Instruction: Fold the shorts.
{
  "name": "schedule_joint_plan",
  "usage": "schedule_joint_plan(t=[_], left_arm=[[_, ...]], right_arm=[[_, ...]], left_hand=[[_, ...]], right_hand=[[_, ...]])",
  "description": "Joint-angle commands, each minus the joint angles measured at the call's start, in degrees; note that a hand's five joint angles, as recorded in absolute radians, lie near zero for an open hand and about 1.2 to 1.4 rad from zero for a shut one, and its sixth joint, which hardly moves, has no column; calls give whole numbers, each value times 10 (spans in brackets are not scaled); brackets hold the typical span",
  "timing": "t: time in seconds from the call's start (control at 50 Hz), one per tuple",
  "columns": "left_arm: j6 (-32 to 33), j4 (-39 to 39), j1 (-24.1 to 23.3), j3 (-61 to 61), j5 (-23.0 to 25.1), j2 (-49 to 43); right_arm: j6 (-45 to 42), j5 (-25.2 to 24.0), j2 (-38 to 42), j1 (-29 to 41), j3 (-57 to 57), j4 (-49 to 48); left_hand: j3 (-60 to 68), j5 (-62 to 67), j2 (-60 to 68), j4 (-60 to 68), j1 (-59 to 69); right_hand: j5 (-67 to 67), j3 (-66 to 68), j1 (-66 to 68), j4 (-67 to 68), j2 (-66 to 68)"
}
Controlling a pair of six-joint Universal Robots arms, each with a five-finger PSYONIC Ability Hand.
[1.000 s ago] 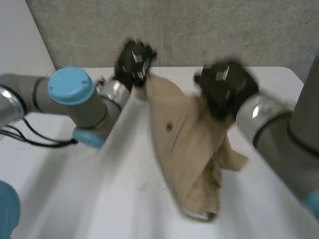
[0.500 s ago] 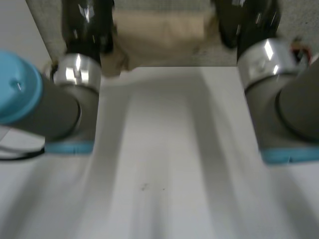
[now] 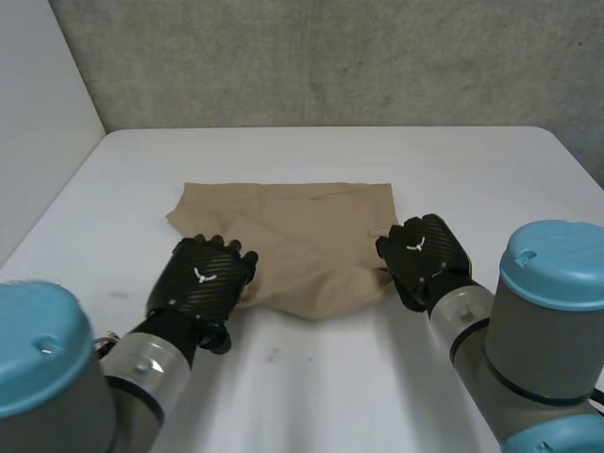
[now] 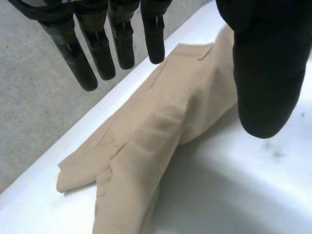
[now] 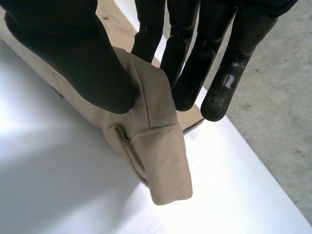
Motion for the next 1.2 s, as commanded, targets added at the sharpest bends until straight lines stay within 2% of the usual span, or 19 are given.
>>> schedule_joint_plan(t=[0.02,0.1,0.22,0.3,0.48,0.72,1.2], left_arm=[[-41,-62,82,47,49,42],[-42,-63,141,75,93,26],[-46,-74,169,125,167,-61],[-47,-104,171,155,176,-104],[-47,-150,224,231,178,-192],[-48,-149,220,282,192,-272],[-47,-144,185,317,205,-273]], right_arm=[[-5,-62,-32,-5,43,0],[-8,-93,-43,-25,62,-1],[-22,-136,-52,-33,83,-8],[-38,-141,-56,-37,93,-14],[-50,-142,-56,-39,105,-16],[-50,-141,-52,-42,111,-20],[-51,-141,-49,-41,109,-21]], left_hand=[[-4,5,0,3,14],[13,22,16,20,31],[23,32,26,30,41],[23,32,26,30,41],[95,105,99,102,113],[126,135,129,133,144],[119,128,122,126,137]], right_hand=[[141,119,247,117,124],[141,119,247,117,124],[141,119,247,117,124],[141,119,247,117,124],[141,119,247,117,124],[141,119,247,117,124],[141,119,247,117,124]])
